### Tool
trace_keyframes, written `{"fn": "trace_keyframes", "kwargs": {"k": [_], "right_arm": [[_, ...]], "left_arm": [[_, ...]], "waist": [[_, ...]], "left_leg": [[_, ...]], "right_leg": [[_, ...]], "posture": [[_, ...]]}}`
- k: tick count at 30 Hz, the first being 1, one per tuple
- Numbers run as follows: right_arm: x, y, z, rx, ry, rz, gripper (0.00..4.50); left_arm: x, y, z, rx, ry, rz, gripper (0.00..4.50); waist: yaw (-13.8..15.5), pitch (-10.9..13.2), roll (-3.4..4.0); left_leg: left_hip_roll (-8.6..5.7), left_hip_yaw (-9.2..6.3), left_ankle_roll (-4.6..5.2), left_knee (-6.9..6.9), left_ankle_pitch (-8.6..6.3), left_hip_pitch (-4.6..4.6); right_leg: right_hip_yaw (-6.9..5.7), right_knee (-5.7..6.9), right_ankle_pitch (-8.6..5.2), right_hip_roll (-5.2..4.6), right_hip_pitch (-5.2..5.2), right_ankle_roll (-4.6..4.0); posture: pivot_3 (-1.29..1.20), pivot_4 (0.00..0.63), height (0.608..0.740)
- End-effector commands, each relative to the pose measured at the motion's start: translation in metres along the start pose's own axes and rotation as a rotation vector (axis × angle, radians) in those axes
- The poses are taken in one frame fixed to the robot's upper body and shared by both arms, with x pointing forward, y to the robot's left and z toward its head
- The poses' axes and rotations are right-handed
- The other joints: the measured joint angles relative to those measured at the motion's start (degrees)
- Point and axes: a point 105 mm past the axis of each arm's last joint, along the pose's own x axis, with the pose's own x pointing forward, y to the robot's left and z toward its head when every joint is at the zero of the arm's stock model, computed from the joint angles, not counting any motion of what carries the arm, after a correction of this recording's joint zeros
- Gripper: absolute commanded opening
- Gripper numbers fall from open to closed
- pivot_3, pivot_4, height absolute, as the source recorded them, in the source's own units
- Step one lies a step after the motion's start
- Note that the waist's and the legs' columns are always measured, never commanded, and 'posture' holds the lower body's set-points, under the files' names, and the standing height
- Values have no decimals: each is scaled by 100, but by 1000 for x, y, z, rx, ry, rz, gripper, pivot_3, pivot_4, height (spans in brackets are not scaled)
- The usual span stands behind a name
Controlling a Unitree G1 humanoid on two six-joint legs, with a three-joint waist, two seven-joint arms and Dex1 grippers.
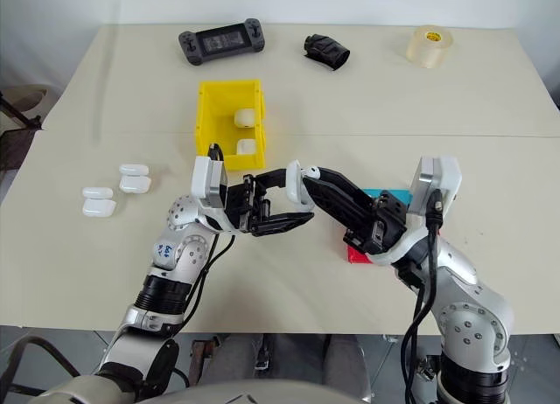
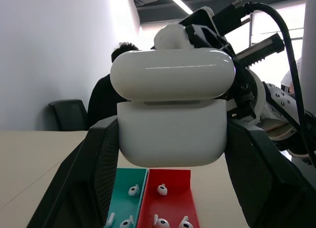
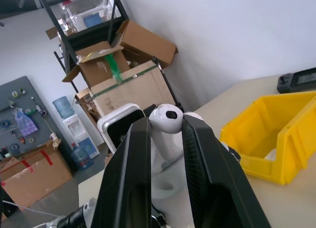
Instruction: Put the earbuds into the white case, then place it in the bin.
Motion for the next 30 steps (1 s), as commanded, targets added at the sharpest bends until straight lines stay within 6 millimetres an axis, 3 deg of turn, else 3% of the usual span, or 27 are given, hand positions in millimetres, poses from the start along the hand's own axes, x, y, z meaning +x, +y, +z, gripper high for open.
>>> {"fn": "trace_keyframes", "kwargs": {"k": [1, 19, 30], "right_arm": [[-3, 3, 0, -23, 12, 15, 511], [-12, -3, -21, 7, 133, 6, 511], [-23, -5, -10, -93, 183, 16, 4216]], "left_arm": [[5, 1, 9, 27, -31, -15, 2782], [7, 2, 10, 36, -38, -11, 2782], [3, 1, 10, 45, -13, -11, 2782]], "waist": [[-1, 0, 0], [0, 0, -1], [8, 1, -2]], "left_leg": [[0, 2, 0, 0, 0, 0], [2, 4, 1, -1, -1, 2], [2, 3, 2, -1, -1, 2]], "right_leg": [[2, -1, 0, 0, 0, 0], [3, -4, 0, 0, 1, 0], [2, -9, 0, -1, 3, 0]], "posture": [[0, 150, 740], [0, 150, 740], [0, 150, 740]]}}
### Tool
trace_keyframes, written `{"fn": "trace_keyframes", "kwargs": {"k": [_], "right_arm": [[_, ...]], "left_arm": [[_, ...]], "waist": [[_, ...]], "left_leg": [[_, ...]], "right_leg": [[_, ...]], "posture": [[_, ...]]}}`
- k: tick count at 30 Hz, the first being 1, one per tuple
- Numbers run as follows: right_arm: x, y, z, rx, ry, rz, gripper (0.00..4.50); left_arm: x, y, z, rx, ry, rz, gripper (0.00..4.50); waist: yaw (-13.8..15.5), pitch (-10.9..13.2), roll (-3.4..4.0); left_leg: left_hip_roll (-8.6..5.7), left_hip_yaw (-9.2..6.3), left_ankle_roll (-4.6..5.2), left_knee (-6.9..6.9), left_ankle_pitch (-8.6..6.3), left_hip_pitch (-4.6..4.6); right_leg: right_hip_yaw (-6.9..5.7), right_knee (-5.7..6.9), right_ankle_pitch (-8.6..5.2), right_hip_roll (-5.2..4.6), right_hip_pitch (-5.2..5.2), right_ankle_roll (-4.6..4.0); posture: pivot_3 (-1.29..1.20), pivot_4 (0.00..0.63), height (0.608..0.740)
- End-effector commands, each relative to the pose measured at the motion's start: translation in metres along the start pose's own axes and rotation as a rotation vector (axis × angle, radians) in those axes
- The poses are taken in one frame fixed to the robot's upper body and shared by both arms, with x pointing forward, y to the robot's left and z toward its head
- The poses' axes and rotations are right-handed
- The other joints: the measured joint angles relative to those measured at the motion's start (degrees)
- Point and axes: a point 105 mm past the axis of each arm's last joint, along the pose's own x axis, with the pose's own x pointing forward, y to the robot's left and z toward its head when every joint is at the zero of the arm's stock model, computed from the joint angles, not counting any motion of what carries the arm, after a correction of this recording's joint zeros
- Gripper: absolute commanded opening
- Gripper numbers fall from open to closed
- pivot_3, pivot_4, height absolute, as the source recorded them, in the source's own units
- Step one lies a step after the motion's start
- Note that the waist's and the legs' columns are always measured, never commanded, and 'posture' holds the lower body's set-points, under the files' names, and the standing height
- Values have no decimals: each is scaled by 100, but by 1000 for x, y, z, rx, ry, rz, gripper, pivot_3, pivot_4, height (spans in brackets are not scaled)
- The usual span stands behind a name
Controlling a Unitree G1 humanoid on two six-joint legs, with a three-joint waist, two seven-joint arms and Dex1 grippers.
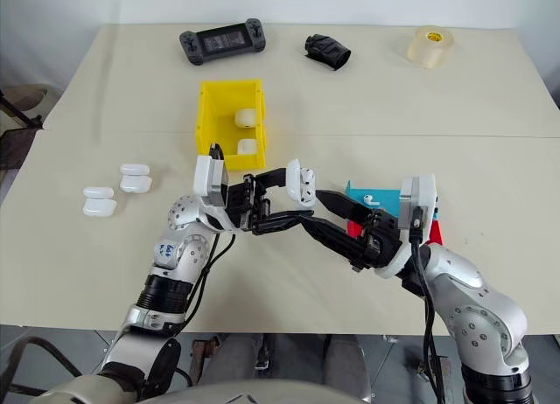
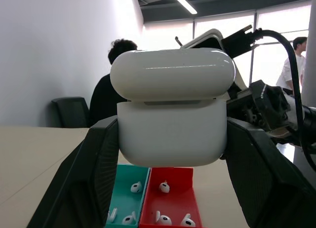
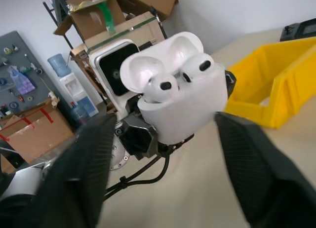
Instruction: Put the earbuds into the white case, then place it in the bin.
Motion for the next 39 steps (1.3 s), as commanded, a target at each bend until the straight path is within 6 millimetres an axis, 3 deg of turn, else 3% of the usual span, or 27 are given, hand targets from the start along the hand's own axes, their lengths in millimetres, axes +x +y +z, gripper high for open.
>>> {"fn": "trace_keyframes", "kwargs": {"k": [1, 4, 7, 11, 17, 23, 27, 35, 39], "right_arm": [[-10, 0, 12, -83, -1, -11, 4216], [-28, -10, 20, -116, 9, -80, 4216], [-45, -18, 19, -157, 71, -135, 3586], [-47, -17, 16, -217, 148, -109, 2194], [-13, -9, 13, -265, 205, -25, 38], [21, -2, 11, -278, 222, 54, 11], [25, -7, 6, -262, 251, 41, 11], [-17, -30, 2, -194, 259, -52, 11], [-28, -26, 9, -196, 229, -25, 11]], "left_arm": [[4, -2, 12, 68, 0, -31, 2782], [-3, 2, 4, 123, 128, -15, 2782], [-11, 6, -5, 196, 290, -23, 2782], [-13, 9, -10, 248, 438, -41, 2782], [-2, 4, -18, 256, 557, -106, 2782], [1, 1, -25, 259, 614, -141, 2782], [2, 2, -23, 266, 604, -133, 2782], [-7, 10, -10, 271, 585, -55, 2782], [-10, 16, -3, 281, 560, 5, 2782]], "waist": [[4, 0, 0], [11, 0, -1], [10, 1, -1], [11, 1, -1], [-10, 1, -2], [4, 2, -4], [22, 3, -5], [7, 4, -7], [5, 4, -7]], "left_leg": [[0, 0, 0, 0, 0, 0], [0, 2, 0, 0, 0, 0], [-2, 3, 1, -2, 0, 0], [0, 4, 1, -3, -1, 1], [4, 4, 0, -3, 0, 2], [18, 2, -1, -3, 1, 0], [24, -5, -1, -1, 0, -7], [-1, -4, 0, -2, 0, -8], [4, -3, 0, -2, 0, -5]], "right_leg": [[-1, 0, 0, 0, 0, 0], [0, -2, 0, 0, 1, 0], [-1, -6, 0, 0, 4, 0], [-1, -7, 0, 1, 3, 0], [0, -6, 0, 2, 2, 0], [0, -7, 0, 2, -1, 0], [-4, -9, 0, -1, 0, 0], [-6, -8, 0, 0, 0, 0], [-5, -6, 0, 1, 0, 0]], "posture": [[0, 150, 740], [0, 150, 740], [0, 150, 740], [0, 150, 740], [0, 150, 740], [0, 150, 740], [0, 150, 740], [0, 150, 740], [0, 150, 740]]}}
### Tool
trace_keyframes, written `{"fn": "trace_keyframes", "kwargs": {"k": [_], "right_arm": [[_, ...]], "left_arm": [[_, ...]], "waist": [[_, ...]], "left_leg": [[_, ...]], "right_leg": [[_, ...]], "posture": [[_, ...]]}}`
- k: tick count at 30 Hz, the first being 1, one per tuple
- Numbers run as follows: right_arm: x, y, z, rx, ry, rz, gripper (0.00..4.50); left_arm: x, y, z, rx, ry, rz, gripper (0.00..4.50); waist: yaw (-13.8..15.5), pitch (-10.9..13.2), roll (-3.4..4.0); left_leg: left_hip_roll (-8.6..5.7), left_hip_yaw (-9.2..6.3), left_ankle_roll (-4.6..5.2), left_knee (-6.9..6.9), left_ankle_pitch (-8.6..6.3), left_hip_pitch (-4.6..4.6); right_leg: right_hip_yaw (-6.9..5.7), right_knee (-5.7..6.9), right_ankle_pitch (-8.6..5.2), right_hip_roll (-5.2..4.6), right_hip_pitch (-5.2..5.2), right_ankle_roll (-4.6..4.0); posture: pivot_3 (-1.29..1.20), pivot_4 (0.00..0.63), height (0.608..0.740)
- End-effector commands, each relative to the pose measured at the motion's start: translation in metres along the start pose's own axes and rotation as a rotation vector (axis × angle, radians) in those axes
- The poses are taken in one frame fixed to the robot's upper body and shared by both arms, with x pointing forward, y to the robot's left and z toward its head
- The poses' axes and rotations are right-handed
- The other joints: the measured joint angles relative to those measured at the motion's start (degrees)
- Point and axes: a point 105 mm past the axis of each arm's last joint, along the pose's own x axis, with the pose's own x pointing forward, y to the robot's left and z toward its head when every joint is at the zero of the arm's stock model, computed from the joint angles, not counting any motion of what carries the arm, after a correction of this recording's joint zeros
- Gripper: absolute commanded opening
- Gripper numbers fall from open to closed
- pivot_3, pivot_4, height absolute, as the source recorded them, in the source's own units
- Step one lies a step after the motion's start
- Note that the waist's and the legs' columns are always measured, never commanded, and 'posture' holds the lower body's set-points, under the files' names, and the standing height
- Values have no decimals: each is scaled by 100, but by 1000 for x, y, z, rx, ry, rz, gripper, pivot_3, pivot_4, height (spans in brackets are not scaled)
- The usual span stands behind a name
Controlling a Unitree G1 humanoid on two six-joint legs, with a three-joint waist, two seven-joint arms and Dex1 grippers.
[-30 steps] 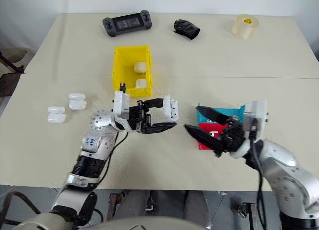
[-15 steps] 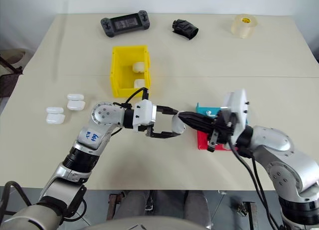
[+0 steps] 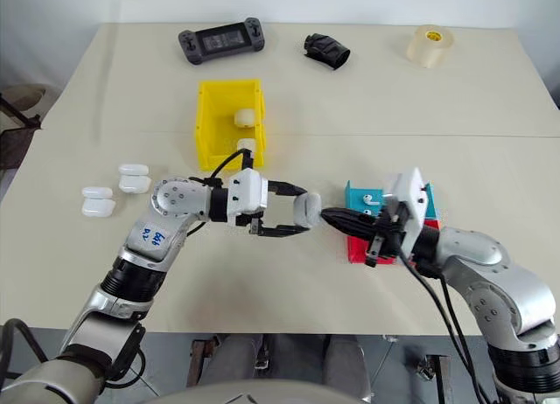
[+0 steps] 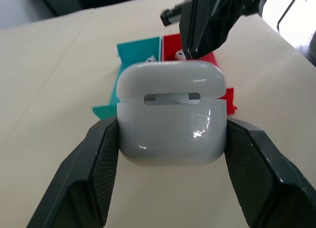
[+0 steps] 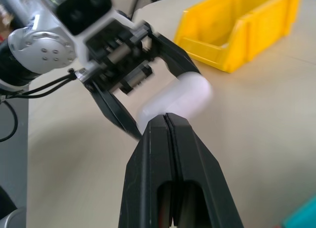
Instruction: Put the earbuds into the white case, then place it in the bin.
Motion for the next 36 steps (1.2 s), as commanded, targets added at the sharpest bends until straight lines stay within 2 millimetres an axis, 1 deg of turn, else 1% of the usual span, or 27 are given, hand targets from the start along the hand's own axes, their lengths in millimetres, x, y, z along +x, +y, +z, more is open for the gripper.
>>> {"fn": "trace_keyframes", "kwargs": {"k": [1, 3, 4, 5, 6, 9, 10, 11, 13, 16, 19, 22, 24, 25, 26, 27, 28, 30, 33, 34, 36], "right_arm": [[-12, 5, 17, -54, -69, 14, 11], [-24, 5, 19, -65, -85, -24, 357], [-28, 5, 20, -75, -88, -34, 585], [-30, 6, 20, -80, -89, -37, 897], [-33, 4, 22, -94, -104, -65, 1226], [-44, -3, 27, -150, -147, -166, 2195], [-47, -5, 29, -188, -159, -198, 2539], [-50, -6, 29, -184, -170, -220, 2853], [-54, -9, 24, -214, -163, -265, 3550], [-51, -7, 17, -216, -149, -265, 4482], [-46, -4, 16, -220, -161, -262, 4482], [-44, -5, 18, -231, -176, -269, 4482], [-42, -5, 20, -235, -186, -271, 4500], [-41, -4, 20, -235, -189, -271, 4500], [-41, -4, 20, -235, -190, -271, 4500], [-41, -4, 20, -235, -188, -271, 4500], [-41, -4, 19, -233, -187, -271, 4500], [-42, -5, 19, -229, -187, -273, 4500], [-45, -8, 16, -224, -179, -274, 4500], [-45, -9, 16, -222, -177, -274, 4500], [-47, -12, 15, -221, -174, -273, 4500]], "left_arm": [[-10, 15, 16, 12, -70, 122, 2782], [-22, 38, 24, -27, -121, 290, 2782], [-26, 45, 26, -40, -135, 344, 2782], [-28, 48, 27, -48, -142, 370, 2782], [-34, 57, 27, -62, -146, 443, 2782], [-60, 88, 24, -72, -137, 684, 2782], [-68, 97, 21, -69, -120, 747, 2782], [-79, 108, 16, -70, -81, 833, 2782], [-92, 125, 11, -70, -49, 923, 2782], [-97, 142, 6, -49, -7, 951, 2782], [-98, 153, -4, -78, 32, 953, 2782], [-93, 155, -10, -105, 41, 922, 2782], [-86, 153, -11, -140, 33, 894, 3516], [-81, 149, -11, -151, 37, 852, 3685], [-78, 146, -12, -158, 40, 821, 4047], [-79, 145, -8, -145, 33, 818, 4321], [-82, 144, -4, -123, 31, 826, 4462], [-91, 143, 6, -82, 8, 857, 4462], [-106, 129, 3, -72, 52, 855, 4462], [-107, 120, 7, -73, 28, 826, 4462], [-102, 93, 14, -88, -30, 692, 4462]], "waist": [[-5, 0, 0], [6, 1, -1], [12, 3, -4], [11, 3, -5], [10, 3, -4], [20, 4, -7], [19, 4, -7], [18, 4, -8], [26, 4, -8], [20, 4, -9], [23, 4, -10], [13, 5, -11], [9, 7, -14], [8, 8, -15], [8, 8, -15], [8, 8, -15], [4, 8, -15], [0, 8, -16], [-27, 8, -16], [-29, 8, -16], [-41, 7, -15]], "left_leg": [[0, 0, 0, 0, 0, 1], [4, 0, 0, 0, 0, 0], [19, -2, 0, 0, 0, 0], [23, -3, 0, 2, 0, 0], [22, -1, 0, 2, 0, 1], [21, 0, 0, 3, 0, 3], [22, 0, -1, 4, 0, 2], [16, 1, -1, 3, 0, 4], [-6, 2, -1, 2, 0, 6], [-11, 6, -1, 0, 0, 7], [-11, 6, -1, 1, 0, 7], [-11, 6, -1, 0, 1, 6], [-11, 7, -1, 0, 1, 6], [-10, 6, -2, 0, 1, 6], [-9, 6, -3, 0, 1, 6], [-9, 6, -3, 0, 1, 6], [-10, 7, -3, 0, 1, 6], [-9, 7, -3, 1, 1, 6], [-5, 9, -4, -4, 2, 10], [-4, 14, -6, -8, 3, 12], [0, 19, -7, -13, 3, 19]], "right_leg": [[0, 0, 0, 1, 0, 0], [1, 1, 0, 0, 0, 0], [1, 0, 0, -1, 1, 0], [-1, 1, 0, 0, 2, 1], [0, 1, 1, -1, 3, 1], [1, 1, 1, 0, 4, 2], [0, 2, 1, 0, 3, 2], [1, 3, 1, 0, 3, 2], [1, 6, 1, 0, 3, 2], [5, 11, 1, -1, 0, 3], [4, 12, 1, -1, 0, 3], [4, 15, 1, -1, -3, 3], [4, 16, 1, -1, -4, 3], [4, 16, 1, -1, -4, 3], [3, 18, 1, -1, -5, 3], [3, 19, 1, -1, -5, 3], [4, 19, 1, -1, -5, 3], [4, 19, 1, -1, -5, 3], [8, 22, 1, 0, -7, 3], [11, 22, 1, 1, -8, 3], [16, 23, 1, 2, -7, 3]], "posture": [[0, 150, 740], [0, 150, 740], [0, 150, 740], [0, 150, 740], [0, 150, 740], [0, 150, 740], [0, 150, 740], [0, 150, 740], [0, 150, 740], [0, 150, 740], [0, 150, 740], [0, 150, 740], [0, 150, 740], [0, 150, 740], [0, 150, 740], [0, 150, 740], [0, 150, 740], [0, 150, 740], [0, 150, 740], [0, 150, 740], [0, 150, 740]]}}
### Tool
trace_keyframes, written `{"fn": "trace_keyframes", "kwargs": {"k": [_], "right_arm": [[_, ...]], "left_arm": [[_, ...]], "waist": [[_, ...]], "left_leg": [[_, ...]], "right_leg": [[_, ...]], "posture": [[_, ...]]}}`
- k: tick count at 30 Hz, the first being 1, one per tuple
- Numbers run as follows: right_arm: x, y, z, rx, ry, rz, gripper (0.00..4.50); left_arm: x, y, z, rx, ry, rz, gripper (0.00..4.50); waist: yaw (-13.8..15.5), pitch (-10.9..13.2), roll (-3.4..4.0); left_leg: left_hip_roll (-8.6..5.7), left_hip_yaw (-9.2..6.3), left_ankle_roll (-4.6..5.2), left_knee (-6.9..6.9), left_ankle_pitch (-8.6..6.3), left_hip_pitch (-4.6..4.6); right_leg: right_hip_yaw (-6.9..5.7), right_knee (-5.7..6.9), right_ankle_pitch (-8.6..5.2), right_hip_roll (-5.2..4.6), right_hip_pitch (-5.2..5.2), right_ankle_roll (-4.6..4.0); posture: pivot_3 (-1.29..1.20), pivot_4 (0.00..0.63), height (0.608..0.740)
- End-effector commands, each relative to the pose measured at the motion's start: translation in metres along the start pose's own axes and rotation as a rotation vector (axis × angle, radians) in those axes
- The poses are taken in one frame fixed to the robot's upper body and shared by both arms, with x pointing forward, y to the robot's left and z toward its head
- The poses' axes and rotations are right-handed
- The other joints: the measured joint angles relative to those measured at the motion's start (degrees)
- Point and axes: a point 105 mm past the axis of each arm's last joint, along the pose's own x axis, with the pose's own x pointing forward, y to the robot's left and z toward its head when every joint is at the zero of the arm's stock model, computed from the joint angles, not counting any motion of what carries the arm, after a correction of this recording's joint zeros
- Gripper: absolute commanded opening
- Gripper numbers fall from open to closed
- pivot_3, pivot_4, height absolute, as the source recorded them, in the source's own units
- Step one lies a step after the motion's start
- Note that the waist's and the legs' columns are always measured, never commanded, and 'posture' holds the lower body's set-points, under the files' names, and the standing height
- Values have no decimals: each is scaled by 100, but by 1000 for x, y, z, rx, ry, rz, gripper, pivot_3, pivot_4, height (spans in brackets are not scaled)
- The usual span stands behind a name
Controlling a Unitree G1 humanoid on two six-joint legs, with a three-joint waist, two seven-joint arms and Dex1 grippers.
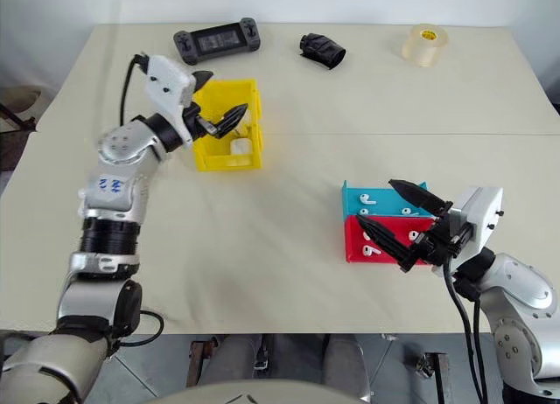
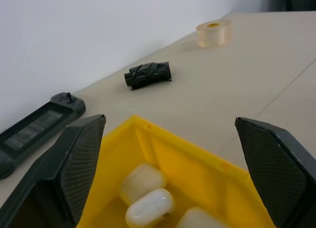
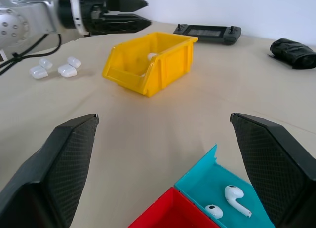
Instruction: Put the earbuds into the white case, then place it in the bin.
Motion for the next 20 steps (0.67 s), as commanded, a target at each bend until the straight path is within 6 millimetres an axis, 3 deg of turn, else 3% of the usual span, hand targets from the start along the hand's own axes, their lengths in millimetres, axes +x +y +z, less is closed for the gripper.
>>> {"fn": "trace_keyframes", "kwargs": {"k": [1, 3, 6, 10, 13, 20], "right_arm": [[-2, -5, 7, -32, -19, 7, 4500], [-2, -8, 5, -41, -4, 25, 4500], [-1, -12, 6, -50, 7, 46, 4500], [-4, -21, 5, -80, 36, 68, 4500], [-6, -24, 5, -91, 61, 87, 4500], [-4, -29, 7, -98, 71, 98, 4500]], "left_arm": [[-30, -31, 19, -21, -108, -200, 4462], [-61, -50, 8, 34, -107, -342, 4462], [-90, -65, 2, 53, -135, -475, 4462], [-125, -52, -11, -13, -95, -452, 4462], [-136, -46, -25, 20, 42, -409, 4462], [-137, -52, -15, 4, -13, -376, 4462]], "waist": [[-4, 0, 0], [-1, 0, 0], [19, 0, 1], [33, 0, 2], [27, 0, 2], [30, 0, 2]], "left_leg": [[10, 0, 0, -3, 0, 2], [31, 2, -1, -2, -1, 2], [37, 8, -2, 2, -1, 4], [38, 7, -2, 3, -2, 4], [37, 6, 0, -4, -4, 4], [39, 6, 0, -6, -5, 4]], "right_leg": [[2, 0, 0, -1, 0, 0], [4, -3, 0, -2, 2, 0], [7, -8, -1, 2, 3, -3], [6, -24, -2, -1, 11, -5], [4, -23, -2, -1, 9, -4], [4, -22, -2, -2, 9, -4]], "posture": [[0, 150, 740], [0, 150, 740], [0, 150, 740], [0, 150, 740], [0, 150, 740], [0, 150, 740]]}}
